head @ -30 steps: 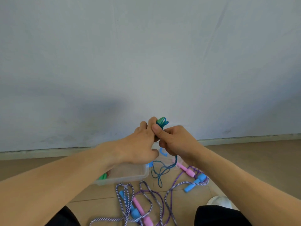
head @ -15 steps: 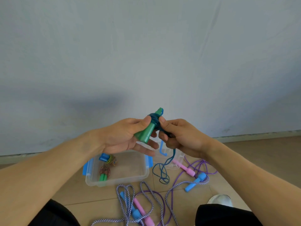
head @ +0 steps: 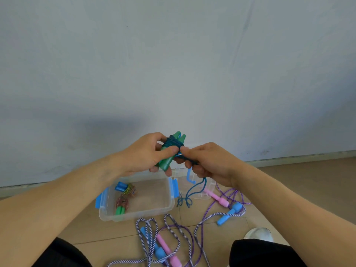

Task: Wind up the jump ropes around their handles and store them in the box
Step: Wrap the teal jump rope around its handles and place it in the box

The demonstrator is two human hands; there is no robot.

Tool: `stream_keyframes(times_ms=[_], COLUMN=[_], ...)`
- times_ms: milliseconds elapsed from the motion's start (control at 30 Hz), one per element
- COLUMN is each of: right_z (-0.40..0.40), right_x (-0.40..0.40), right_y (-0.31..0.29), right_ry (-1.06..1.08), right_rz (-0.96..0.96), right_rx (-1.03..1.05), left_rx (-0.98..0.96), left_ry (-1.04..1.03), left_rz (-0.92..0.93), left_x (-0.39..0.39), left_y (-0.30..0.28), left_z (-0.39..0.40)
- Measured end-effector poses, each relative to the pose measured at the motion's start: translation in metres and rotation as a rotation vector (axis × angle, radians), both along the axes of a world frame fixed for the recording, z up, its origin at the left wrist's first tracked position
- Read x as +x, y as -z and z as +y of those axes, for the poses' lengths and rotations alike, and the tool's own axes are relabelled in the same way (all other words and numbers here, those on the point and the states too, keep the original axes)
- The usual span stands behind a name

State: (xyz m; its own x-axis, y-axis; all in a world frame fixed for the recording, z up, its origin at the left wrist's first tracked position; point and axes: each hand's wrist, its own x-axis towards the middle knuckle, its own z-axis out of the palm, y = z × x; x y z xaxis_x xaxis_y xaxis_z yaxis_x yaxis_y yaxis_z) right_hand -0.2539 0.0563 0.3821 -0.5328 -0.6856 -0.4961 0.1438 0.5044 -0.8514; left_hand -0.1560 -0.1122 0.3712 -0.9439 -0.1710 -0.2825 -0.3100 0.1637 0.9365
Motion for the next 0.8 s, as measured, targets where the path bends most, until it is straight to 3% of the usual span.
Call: stream_keyframes(times_ms=[100,167,300,367,433,500,633,800], right_z=[-0.001,-0.003,-0.004,-0.003,-0.002,0.0,0.01,0.01], right_x=[0.001,0.004,0.006,0.002,-0.001,0.0,0.0,-0.015], right_y=[0.0,0.003,0.004,0.003,0.002,0.001,0.003,0.001], right_ry=[-0.036,-0.066,-0.102,-0.078,-0.094,-0.174,-0.223,-0.029], right_rz=[-0.007,-0.001,0.036,0.0,-0.042,-0.056,-0.026,-0.085], right_rx=[0.022,0.061,0.057,0.046,0.05,0.093,0.204,0.122], left_rx=[-0.222,-0.265,-0.02,0.015,-0.144,-0.429,-0.806,-0.909], left_ry=[0.118,0.185,0.136,0.107,0.118,0.12,0.169,0.473], left_rz=[-0.001,-0.015,-0.025,-0.023,-0.028,-0.042,-0.254,-0.413], left_x=[0.0,0.001,0.0,-0.001,-0.002,-0.003,-0.001,0.001], left_y=[-0.001,0.003,0.004,0.002,0.005,0.014,0.029,0.026], left_z=[0.0,0.0,-0.004,-0.007,-0.009,-0.015,-0.031,0.0])
